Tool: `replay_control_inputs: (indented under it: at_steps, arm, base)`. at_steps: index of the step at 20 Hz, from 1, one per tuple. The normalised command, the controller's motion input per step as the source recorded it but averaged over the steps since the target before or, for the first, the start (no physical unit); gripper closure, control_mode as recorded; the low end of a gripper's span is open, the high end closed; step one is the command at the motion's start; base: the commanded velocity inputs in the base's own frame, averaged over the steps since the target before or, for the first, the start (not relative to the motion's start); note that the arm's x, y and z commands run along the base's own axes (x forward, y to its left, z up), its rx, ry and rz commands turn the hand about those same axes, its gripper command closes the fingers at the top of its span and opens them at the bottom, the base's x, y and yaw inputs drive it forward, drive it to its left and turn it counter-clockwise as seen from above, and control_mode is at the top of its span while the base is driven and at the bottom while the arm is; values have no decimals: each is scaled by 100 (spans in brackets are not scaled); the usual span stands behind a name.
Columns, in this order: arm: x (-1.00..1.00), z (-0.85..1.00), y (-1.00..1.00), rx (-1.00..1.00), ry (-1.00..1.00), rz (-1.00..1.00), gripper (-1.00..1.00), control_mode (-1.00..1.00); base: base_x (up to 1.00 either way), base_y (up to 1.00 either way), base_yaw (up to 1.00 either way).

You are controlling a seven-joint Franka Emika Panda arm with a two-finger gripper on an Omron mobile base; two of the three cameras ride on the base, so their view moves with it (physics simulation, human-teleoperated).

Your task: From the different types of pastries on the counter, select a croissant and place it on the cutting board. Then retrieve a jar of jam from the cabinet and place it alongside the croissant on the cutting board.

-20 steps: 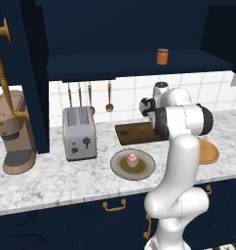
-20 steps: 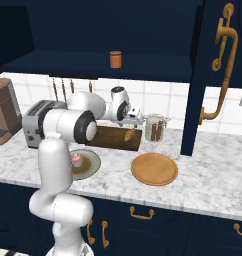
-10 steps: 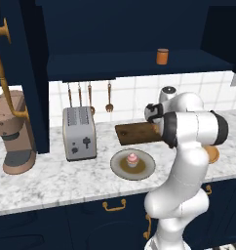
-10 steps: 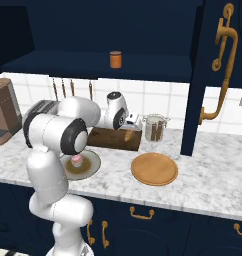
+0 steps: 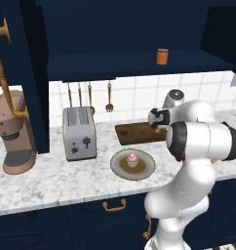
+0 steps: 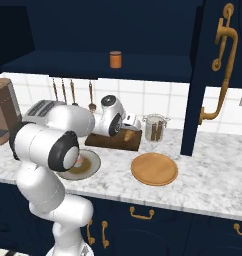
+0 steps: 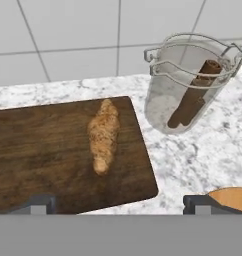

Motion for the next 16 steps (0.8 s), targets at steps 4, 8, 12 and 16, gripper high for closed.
replay_control_inputs:
  at_steps: [4,8,12,16]
  arm:
    - [-14,92,0,0,-13,0,-100,-100]
    - [-30,66,0,0,-5,0,-100,-100]
    - [-26,79,0,0,-2,0,-100,-100]
    - [-43,68,0,0,0,0,-100,-100]
  base:
    - [0,0,0]
    - [0,0,0]
    - [0,0,0]
    - [0,0,0]
